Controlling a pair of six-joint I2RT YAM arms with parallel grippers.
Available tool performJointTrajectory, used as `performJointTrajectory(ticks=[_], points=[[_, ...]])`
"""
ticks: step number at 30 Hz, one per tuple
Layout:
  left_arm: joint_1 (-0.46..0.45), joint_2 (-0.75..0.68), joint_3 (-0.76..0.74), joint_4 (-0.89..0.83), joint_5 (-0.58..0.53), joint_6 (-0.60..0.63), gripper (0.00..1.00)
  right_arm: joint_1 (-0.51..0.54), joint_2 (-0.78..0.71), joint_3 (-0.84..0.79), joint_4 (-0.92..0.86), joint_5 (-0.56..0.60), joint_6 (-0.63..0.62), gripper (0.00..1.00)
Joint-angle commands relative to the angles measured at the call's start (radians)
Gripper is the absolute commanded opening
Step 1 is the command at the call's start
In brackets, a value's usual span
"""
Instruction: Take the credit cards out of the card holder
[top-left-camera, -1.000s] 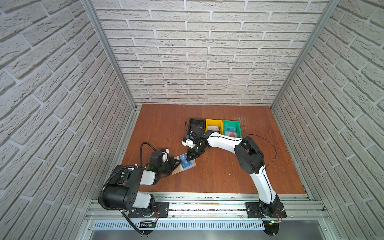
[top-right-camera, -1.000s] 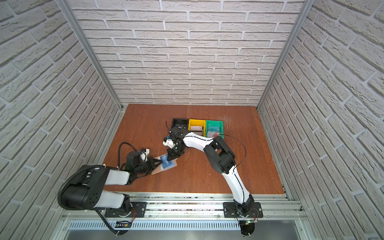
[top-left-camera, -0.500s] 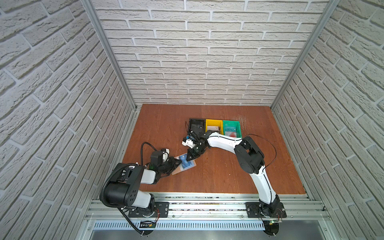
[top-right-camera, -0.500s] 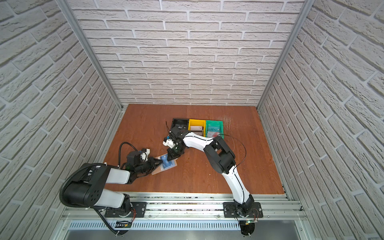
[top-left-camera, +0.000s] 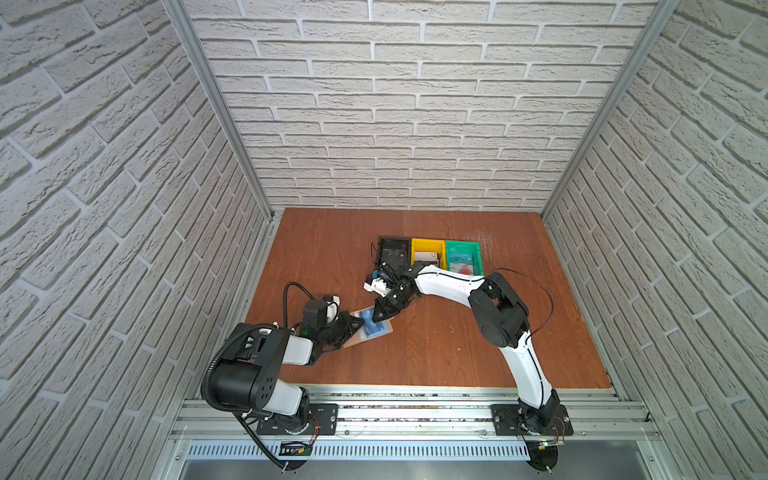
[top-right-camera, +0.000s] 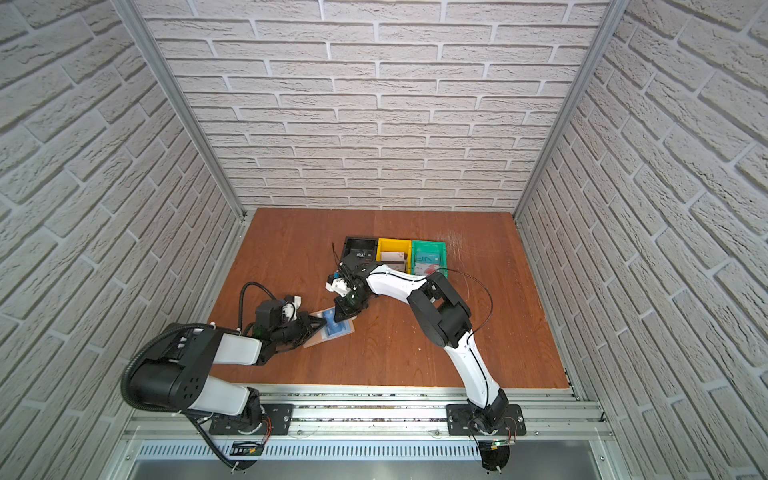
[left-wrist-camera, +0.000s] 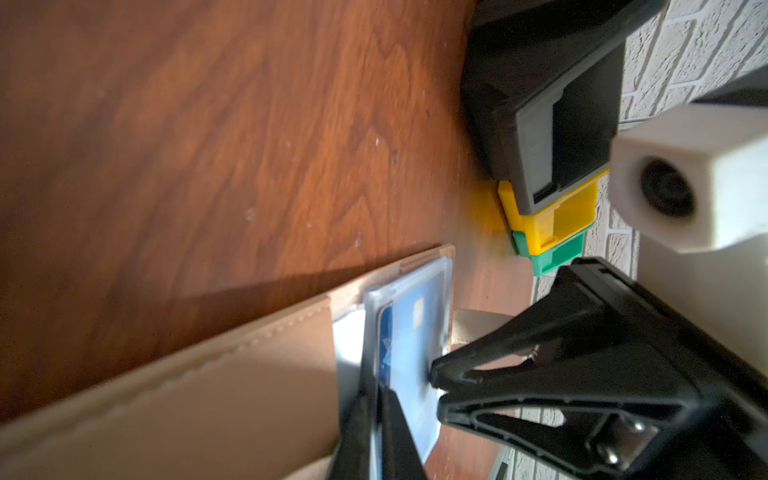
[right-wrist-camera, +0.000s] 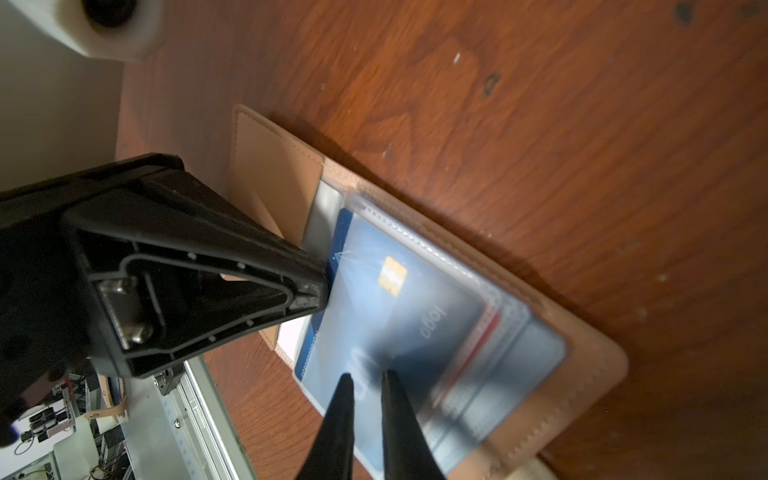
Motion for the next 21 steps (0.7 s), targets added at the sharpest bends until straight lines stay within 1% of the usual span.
performJointTrajectory(ticks=[1, 7, 17, 21], points=[[-0.017, 0.033, -0.006, -0.066, -0.046, 0.022, 0.08, 0.001, 0.012, -0.045, -0.034, 0.068, 0.004, 0.17], [-0.019, 0.034, -0.004, -0.069, -0.049, 0.024, 0.07, -0.001, 0.005, -0.052, -0.033, 0.071, 0.002, 0.17], [-0.020, 0.044, -0.003, -0.063, -0.048, 0.024, 0.05, -0.020, -0.074, -0.043, -0.082, 0.123, -0.028, 0.18], [-0.021, 0.045, -0.004, -0.057, -0.048, 0.022, 0.05, -0.025, -0.082, -0.036, -0.102, 0.139, -0.040, 0.17]])
